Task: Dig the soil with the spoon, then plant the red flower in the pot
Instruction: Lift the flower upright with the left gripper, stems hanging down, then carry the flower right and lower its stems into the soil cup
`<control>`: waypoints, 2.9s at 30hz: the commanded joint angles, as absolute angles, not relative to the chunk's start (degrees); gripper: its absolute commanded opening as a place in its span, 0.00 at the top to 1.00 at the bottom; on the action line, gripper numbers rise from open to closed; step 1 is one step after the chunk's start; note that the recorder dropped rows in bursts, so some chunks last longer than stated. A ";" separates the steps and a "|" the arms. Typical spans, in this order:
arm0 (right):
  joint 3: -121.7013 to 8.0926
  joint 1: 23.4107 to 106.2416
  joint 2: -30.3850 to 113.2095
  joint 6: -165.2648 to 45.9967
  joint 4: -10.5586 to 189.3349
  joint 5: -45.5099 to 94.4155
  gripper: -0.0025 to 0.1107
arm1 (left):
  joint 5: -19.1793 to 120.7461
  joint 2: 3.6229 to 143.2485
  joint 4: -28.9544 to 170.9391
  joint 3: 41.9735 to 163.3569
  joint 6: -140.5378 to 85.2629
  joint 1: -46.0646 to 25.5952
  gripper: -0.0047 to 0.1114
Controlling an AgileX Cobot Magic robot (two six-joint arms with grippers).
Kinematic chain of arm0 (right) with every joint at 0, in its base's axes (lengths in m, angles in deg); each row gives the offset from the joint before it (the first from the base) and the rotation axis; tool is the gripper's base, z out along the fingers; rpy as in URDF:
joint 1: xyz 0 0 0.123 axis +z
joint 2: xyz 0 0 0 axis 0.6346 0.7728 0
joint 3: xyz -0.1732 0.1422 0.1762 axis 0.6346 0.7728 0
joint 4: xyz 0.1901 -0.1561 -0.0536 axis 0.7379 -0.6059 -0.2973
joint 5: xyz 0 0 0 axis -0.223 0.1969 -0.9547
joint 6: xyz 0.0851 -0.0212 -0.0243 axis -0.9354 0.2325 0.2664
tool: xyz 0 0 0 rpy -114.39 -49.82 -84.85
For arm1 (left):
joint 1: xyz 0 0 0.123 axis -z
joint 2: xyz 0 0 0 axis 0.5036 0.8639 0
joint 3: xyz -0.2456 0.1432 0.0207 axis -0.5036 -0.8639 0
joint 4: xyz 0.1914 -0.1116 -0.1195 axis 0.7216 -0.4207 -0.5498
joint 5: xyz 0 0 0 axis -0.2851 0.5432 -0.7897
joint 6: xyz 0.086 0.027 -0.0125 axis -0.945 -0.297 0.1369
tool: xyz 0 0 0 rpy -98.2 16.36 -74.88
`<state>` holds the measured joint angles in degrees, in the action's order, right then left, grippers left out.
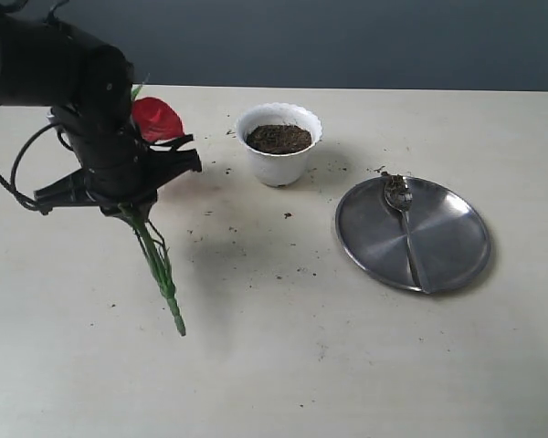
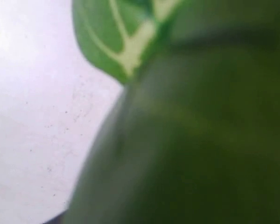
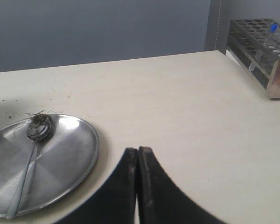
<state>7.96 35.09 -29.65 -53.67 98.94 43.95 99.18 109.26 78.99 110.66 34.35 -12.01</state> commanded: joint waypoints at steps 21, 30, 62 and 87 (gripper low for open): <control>8.09 34.85 -29.86 -53.44 98.87 43.66 0.98 | 84.51 89.94 85.82 111.19 22.00 -11.81 0.96; 8.09 34.85 -29.86 -53.44 98.87 43.66 0.98 | 72.54 87.34 81.78 111.19 9.62 -11.81 0.96; 8.09 34.85 -29.86 -53.44 98.87 43.66 0.98 | 49.67 79.65 70.99 108.12 -16.92 -11.70 0.96; 8.09 34.85 -29.86 -53.44 98.87 43.66 0.98 | 17.81 84.96 113.74 94.29 15.29 -6.66 0.96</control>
